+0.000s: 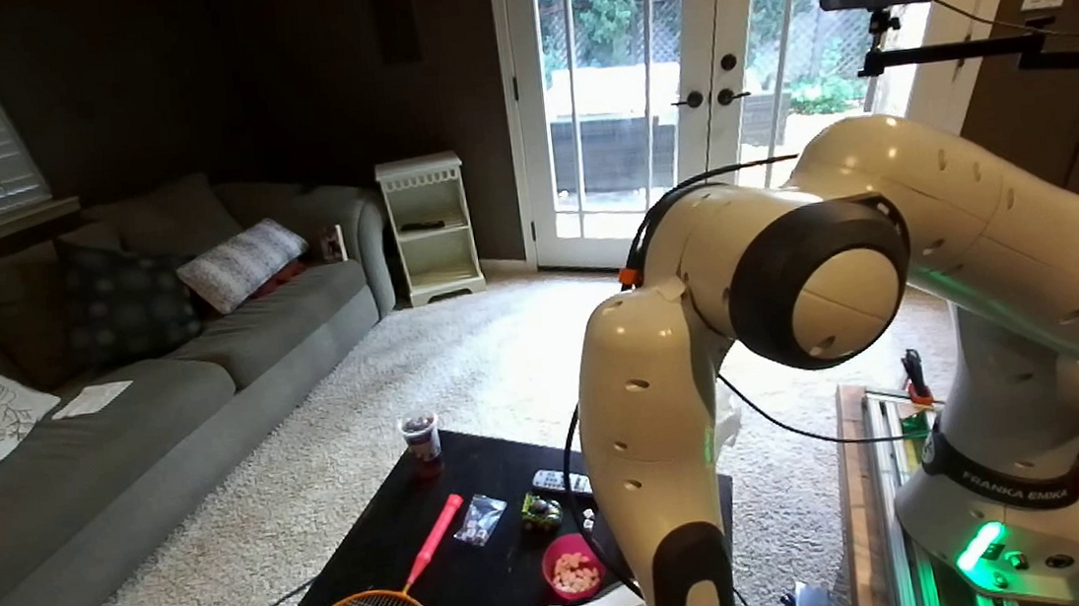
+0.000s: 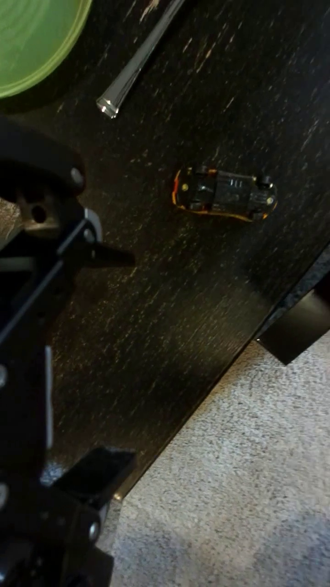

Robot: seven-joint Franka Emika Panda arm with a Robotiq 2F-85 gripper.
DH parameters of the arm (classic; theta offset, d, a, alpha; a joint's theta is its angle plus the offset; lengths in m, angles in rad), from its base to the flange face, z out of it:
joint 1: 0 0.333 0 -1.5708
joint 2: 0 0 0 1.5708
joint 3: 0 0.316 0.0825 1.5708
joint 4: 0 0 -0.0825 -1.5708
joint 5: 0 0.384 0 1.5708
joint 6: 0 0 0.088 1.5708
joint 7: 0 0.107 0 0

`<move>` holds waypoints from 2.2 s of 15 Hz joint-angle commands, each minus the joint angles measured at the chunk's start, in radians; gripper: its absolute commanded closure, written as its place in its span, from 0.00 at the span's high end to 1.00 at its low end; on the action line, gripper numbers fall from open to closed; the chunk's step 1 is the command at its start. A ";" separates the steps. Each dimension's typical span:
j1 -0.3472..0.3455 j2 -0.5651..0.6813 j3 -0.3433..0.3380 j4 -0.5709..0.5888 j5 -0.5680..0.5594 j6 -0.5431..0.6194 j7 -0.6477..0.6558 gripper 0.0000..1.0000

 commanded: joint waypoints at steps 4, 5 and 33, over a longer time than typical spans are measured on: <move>-0.003 0.165 -0.035 0.266 -0.123 -0.349 -0.033 1.00; 0.002 0.190 -0.036 0.300 -0.132 -0.389 -0.025 1.00; -0.020 0.369 -0.080 0.436 -0.177 -0.484 0.066 0.98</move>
